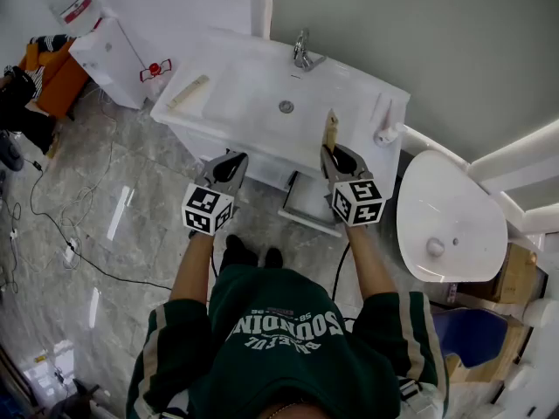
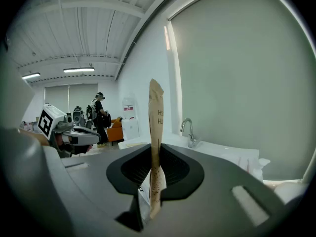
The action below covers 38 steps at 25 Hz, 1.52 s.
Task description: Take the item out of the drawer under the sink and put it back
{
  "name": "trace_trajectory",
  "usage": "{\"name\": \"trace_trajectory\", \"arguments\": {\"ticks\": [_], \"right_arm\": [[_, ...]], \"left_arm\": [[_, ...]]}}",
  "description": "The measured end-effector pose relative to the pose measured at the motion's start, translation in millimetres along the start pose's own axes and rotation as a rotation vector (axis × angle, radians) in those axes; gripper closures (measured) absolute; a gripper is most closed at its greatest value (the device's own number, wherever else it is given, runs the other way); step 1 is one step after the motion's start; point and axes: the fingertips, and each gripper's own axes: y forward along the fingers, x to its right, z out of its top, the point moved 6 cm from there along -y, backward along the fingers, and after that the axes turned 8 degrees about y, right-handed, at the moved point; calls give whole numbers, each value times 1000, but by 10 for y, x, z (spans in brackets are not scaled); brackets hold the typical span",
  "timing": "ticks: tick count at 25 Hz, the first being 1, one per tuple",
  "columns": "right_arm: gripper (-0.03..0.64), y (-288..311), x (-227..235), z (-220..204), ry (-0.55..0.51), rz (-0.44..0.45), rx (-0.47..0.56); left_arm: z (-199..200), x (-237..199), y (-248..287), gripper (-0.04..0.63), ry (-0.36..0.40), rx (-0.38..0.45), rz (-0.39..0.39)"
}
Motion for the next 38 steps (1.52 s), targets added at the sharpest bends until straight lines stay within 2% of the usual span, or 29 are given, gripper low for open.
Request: {"name": "trace_trajectory", "arguments": {"ticks": [6, 11, 31, 38], "right_arm": [[568, 55, 25, -102, 13, -4, -24], [568, 61, 51, -347, 42, 0, -56], [568, -133, 439, -2004, 142, -32, -336], [568, -74, 509, -2460, 91, -27, -464]], "left_arm": [[-45, -12, 41, 546, -8, -20, -14], [-193, 44, 88, 546, -19, -55, -42], [-1059, 624, 586, 546, -133, -212, -192], [-1204, 722, 624, 546, -153, -240, -200]]}}
